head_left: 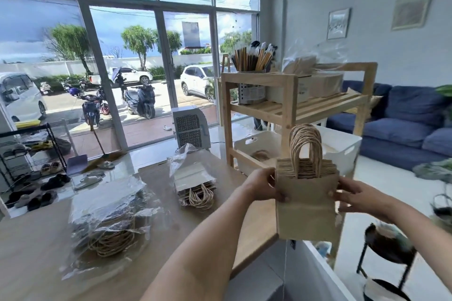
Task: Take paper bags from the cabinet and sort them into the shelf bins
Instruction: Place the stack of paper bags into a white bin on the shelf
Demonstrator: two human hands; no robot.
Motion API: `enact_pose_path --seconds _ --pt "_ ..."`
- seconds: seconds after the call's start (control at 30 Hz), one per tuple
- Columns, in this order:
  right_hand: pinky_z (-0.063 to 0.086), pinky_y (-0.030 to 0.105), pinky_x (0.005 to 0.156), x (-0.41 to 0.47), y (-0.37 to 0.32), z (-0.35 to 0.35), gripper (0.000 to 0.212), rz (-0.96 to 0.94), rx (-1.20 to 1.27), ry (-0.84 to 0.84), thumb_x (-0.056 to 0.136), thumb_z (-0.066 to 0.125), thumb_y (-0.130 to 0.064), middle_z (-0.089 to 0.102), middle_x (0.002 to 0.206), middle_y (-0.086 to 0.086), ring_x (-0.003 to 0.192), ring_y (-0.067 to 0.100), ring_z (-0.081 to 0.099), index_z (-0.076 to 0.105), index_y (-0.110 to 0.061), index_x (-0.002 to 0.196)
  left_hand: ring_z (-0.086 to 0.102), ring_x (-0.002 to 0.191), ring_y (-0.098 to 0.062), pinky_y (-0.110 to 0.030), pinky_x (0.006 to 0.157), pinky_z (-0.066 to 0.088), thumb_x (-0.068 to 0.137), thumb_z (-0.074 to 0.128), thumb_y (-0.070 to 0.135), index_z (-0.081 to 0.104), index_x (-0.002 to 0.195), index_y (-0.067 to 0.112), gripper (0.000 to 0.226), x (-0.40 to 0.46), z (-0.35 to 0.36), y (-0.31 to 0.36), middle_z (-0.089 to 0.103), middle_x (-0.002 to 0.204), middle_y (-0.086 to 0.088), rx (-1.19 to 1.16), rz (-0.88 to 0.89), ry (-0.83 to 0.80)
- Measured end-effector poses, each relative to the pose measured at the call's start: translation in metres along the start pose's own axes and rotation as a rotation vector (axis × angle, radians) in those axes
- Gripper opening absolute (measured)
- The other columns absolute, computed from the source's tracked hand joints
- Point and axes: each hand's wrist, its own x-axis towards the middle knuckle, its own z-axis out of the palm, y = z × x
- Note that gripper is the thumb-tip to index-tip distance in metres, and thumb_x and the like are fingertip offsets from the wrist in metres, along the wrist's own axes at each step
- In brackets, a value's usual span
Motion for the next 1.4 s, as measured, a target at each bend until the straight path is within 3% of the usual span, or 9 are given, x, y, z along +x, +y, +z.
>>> enact_pose_path --seconds 0.1,0.27,0.47,0.57,0.73,0.93,1.07,1.2,1.4 --pt "0.057 0.023 0.067 -0.019 0.005 -0.025 0.04 0.02 -0.007 0.067 0.092 0.06 -0.012 0.062 0.123 0.001 0.099 0.015 0.063 0.053 -0.03 0.128 0.064 0.093 -0.017 -0.028 0.085 0.055 0.058 0.088 0.021 0.063 0.117 0.017 0.064 0.022 0.019 0.021 0.068 0.105 0.0 -0.019 0.033 -0.039" --pt "0.055 0.032 0.078 -0.052 0.028 -0.078 0.04 0.089 -0.033 0.194 0.092 0.06 -0.013 0.06 0.124 0.002 0.103 0.017 0.061 0.053 -0.033 0.126 0.065 0.094 -0.016 -0.028 0.084 0.055 0.056 0.088 0.02 0.062 0.118 0.019 0.067 0.06 0.063 0.067 0.07 0.106 -0.002 -0.031 0.113 -0.13" --pt "0.052 0.028 0.074 -0.073 0.037 -0.126 0.039 0.152 -0.053 0.242 0.094 0.056 -0.014 0.059 0.119 -0.001 0.102 0.017 0.06 0.049 -0.036 0.126 0.067 0.092 -0.025 -0.038 0.085 0.056 0.059 0.086 0.009 0.065 0.111 0.012 0.057 0.092 0.103 0.108 0.071 0.101 -0.01 -0.159 0.131 -0.202" --pt "0.043 0.031 0.08 -0.07 0.046 -0.15 0.037 0.166 0.007 0.283 0.096 0.053 -0.016 0.061 0.114 0.002 0.097 0.019 0.057 0.048 -0.026 0.131 0.059 0.076 -0.017 -0.029 0.068 0.053 0.066 0.084 0.006 0.062 0.117 0.007 0.056 0.106 0.119 0.123 0.063 0.092 -0.009 -0.358 0.068 -0.276" --pt "0.036 0.029 0.079 -0.053 0.056 -0.175 0.029 0.209 0.122 0.306 0.096 0.054 -0.019 0.063 0.104 0.0 0.079 0.012 0.055 0.057 -0.017 0.125 0.058 0.092 -0.022 -0.035 0.083 0.046 0.062 0.083 0.015 0.051 0.123 0.005 0.07 0.114 0.14 0.129 0.062 0.107 -0.012 -0.713 -0.123 -0.404" --pt "0.038 0.025 0.067 -0.006 0.056 -0.177 0.012 0.313 0.337 0.362 0.093 0.056 -0.019 0.055 0.078 0.001 0.069 0.013 0.048 0.057 -0.016 0.081 0.072 0.073 -0.02 -0.034 0.072 0.056 0.089 0.058 0.029 0.062 0.105 0.008 0.026 0.136 0.153 0.13 0.075 0.084 -0.007 -1.075 -0.337 -0.455" --pt "0.039 0.026 0.072 0.035 0.062 -0.178 0.015 0.374 0.42 0.389 0.091 0.057 -0.022 0.05 0.073 0.0 0.068 0.013 0.044 0.055 -0.017 0.077 0.073 0.062 -0.021 -0.03 0.056 0.058 0.09 0.059 0.032 0.063 0.098 0.01 0.023 0.161 0.155 0.119 0.076 0.074 -0.007 -1.075 -0.391 -0.362" --pt "0.042 0.032 0.081 0.072 0.064 -0.183 0.019 0.429 0.45 0.362 0.089 0.056 -0.029 0.052 0.08 0.002 0.082 0.02 0.049 0.052 -0.016 0.077 0.07 0.068 -0.025 -0.031 0.059 0.056 0.09 0.056 0.031 0.06 0.113 0.01 0.032 0.197 0.152 0.109 0.074 0.082 -0.009 -1.047 -0.39 -0.325" --pt "0.049 0.031 0.06 0.133 0.048 -0.197 0.021 0.458 0.588 0.359 0.093 0.049 -0.026 0.054 0.075 0.007 0.068 0.02 0.055 0.051 -0.009 0.081 0.071 0.056 -0.021 -0.028 0.048 0.056 0.091 0.058 0.036 0.062 0.097 0.011 0.026 0.263 0.137 0.101 0.075 0.067 -0.008 -1.038 -0.472 -0.355"
